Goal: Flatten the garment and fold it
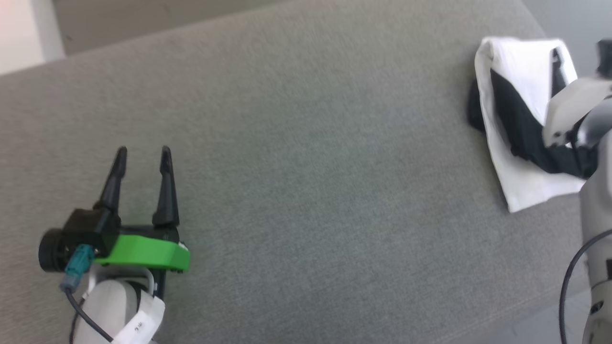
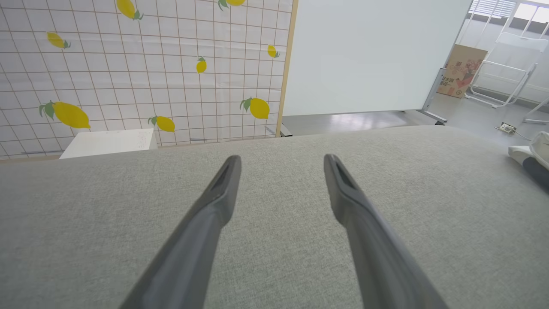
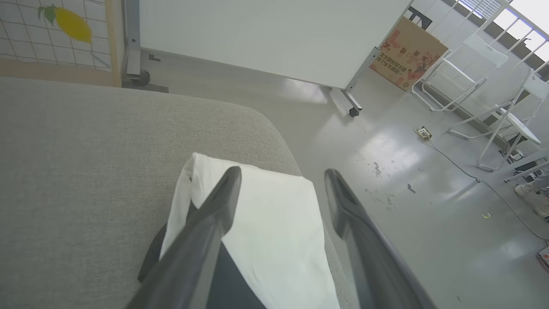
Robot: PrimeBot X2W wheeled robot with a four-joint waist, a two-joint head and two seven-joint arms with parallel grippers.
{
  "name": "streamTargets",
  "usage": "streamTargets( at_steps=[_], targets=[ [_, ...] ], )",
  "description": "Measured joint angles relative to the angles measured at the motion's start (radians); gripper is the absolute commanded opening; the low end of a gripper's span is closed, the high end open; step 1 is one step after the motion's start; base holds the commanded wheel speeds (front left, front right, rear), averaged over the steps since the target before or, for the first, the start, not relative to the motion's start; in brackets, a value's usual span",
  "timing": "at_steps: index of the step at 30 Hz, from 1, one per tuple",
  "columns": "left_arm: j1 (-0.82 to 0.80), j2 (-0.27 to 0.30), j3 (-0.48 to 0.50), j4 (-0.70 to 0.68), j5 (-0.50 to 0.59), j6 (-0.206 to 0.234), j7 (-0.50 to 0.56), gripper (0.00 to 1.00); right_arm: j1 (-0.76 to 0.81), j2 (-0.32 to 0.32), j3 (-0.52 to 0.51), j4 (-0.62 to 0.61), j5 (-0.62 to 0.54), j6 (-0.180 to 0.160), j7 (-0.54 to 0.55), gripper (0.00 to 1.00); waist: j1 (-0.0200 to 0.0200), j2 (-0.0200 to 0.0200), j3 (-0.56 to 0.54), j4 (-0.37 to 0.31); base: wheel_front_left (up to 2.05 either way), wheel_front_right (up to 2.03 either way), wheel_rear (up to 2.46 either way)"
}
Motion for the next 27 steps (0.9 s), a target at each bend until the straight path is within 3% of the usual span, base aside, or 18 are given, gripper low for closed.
streamTargets(
  at_steps=[6,12,19,27],
  targets=[
    [0.029,-0.032,-0.013,0.034,-0.009,0.002,-0.002,1.00,0.111,0.001,0.146,-0.068,0.183,0.000,-0.093,1.00,0.0000,0.0000,-0.100,0.051,0.00,0.00,0.00],
    [0.045,-0.049,-0.029,0.056,-0.020,0.001,-0.004,1.00,0.284,0.003,0.259,-0.278,0.355,0.000,-0.111,1.00,0.0000,0.0000,-0.168,0.128,0.00,0.00,0.00],
    [0.061,-0.066,-0.040,0.085,-0.020,-0.002,-0.004,1.00,0.507,0.019,0.286,-0.532,0.468,0.000,-0.111,1.00,0.0000,0.0000,-0.228,0.218,0.00,0.00,0.00],
    [0.067,-0.072,-0.043,0.099,-0.020,-0.002,-0.004,1.00,0.693,0.094,0.260,-0.673,0.474,0.000,-0.130,1.00,-0.0001,0.0000,-0.266,0.297,0.00,0.00,0.00]
  ],
)
